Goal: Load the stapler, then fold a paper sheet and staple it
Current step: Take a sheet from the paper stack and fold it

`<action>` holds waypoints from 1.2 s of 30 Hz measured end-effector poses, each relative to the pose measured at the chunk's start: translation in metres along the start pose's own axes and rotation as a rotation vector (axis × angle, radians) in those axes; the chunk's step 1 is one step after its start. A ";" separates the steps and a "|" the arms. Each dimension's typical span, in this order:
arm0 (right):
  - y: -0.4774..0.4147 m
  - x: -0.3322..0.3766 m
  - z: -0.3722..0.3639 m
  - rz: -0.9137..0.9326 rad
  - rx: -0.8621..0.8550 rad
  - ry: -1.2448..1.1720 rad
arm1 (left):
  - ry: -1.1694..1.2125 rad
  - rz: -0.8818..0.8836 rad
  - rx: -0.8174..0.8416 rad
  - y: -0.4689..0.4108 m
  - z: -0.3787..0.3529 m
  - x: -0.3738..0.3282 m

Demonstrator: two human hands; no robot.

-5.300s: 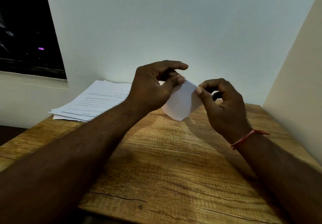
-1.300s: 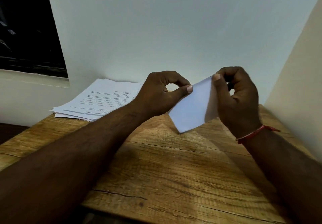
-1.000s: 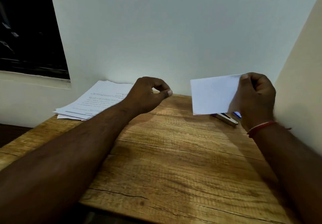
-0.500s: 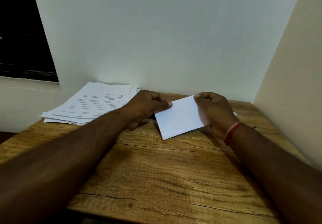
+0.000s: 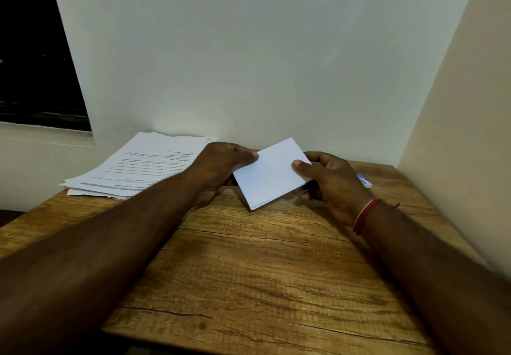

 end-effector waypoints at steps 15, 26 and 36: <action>0.008 0.019 -0.009 0.207 0.008 0.022 | -0.838 -0.054 0.359 0.020 -0.060 -0.018; 0.009 0.022 -0.015 0.233 0.067 -0.003 | 0.019 0.027 0.393 0.008 -0.045 0.000; 0.018 0.033 -0.021 0.273 0.047 0.126 | -0.072 0.028 0.429 0.012 -0.052 -0.007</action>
Point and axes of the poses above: each hand's wrist, its own y-axis away from the middle knuckle, its own z-axis out of the back of the hand, x = y × z, the point moved 7 cm from there along -y, towards the middle knuckle, and after that the axes turned 15 degrees about x, right-handed, at the moved point
